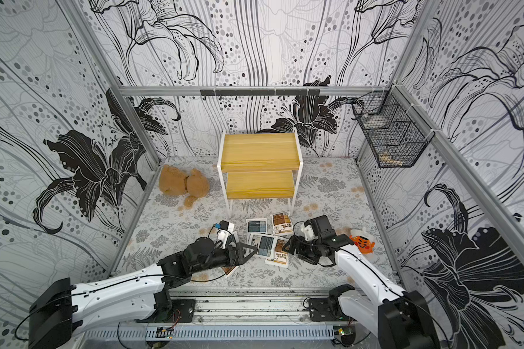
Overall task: Place the bagged coffee beans on the shelf by color
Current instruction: Pick up the bagged coffee beans at the center of the board.
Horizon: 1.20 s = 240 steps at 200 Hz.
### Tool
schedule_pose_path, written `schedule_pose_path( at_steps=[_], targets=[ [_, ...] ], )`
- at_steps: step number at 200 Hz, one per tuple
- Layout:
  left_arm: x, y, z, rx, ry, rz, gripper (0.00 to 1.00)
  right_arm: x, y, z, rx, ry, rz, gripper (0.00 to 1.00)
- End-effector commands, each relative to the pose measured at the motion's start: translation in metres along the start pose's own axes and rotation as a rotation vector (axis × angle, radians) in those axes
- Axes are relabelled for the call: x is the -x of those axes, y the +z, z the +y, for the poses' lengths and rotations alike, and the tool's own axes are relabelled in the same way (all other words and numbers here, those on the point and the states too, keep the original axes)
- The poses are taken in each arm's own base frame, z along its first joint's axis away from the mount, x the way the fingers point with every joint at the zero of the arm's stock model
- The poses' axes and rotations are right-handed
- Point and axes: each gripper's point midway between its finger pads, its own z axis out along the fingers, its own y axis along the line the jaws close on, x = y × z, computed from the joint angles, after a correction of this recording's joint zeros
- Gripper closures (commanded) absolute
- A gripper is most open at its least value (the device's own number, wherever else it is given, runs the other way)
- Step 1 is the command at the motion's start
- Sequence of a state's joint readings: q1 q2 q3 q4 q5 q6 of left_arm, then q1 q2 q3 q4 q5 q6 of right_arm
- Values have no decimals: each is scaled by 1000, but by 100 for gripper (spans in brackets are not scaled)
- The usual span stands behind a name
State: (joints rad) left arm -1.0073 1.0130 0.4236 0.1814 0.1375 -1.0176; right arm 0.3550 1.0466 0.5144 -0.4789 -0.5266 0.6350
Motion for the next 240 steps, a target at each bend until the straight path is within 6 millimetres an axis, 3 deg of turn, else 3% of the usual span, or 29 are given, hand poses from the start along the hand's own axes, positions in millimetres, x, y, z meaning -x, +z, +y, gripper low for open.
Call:
schedule_pose_path(
  at_steps=[1, 37, 103, 187, 240],
  targets=[
    [12, 5, -21, -76, 0, -61, 3, 2, 9, 0, 12, -16, -9, 20],
    [15, 7, -27, -82, 14, -67, 3, -8, 23, -5, -11, -44, 38, 29],
    [13, 1, -19, -46, 7, -60, 3, -8, 33, -9, -10, -67, 34, 59],
    [7, 1, -10, -13, 6, -36, 3, 0, 24, -6, -32, -99, -13, 100],
    [11, -8, -14, 1, 21, -44, 3, 4, 1, -6, -83, -110, -84, 100]
  ],
)
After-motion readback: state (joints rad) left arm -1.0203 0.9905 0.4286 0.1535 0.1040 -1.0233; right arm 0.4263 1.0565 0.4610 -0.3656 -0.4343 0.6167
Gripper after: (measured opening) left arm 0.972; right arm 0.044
